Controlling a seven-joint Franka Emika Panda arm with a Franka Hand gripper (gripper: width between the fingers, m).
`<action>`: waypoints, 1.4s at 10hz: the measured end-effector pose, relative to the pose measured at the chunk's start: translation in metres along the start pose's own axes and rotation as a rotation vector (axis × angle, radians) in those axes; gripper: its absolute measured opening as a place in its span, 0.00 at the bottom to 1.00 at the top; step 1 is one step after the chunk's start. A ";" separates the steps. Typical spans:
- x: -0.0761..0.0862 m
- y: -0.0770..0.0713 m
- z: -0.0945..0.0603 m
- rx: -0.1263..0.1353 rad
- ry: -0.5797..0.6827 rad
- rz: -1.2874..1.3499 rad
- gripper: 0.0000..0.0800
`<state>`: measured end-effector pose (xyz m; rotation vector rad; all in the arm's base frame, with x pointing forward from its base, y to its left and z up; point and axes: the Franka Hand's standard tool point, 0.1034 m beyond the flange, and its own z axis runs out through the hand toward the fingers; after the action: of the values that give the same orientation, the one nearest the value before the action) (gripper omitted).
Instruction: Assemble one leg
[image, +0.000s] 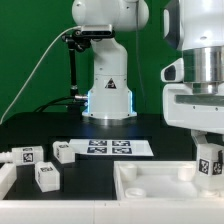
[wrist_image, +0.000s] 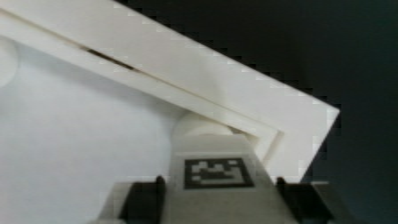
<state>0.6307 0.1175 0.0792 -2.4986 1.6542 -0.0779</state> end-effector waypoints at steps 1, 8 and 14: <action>0.003 0.000 0.000 0.005 -0.003 0.016 0.36; 0.010 0.003 0.000 0.004 0.018 -0.780 0.81; 0.008 -0.009 -0.004 -0.054 0.067 -1.362 0.81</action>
Offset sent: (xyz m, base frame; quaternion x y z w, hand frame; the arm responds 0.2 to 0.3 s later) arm 0.0000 0.0000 0.0000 0.0000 0.0000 0.0000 1.0000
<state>0.6413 0.1136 0.0841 -3.1152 -0.2924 -0.2424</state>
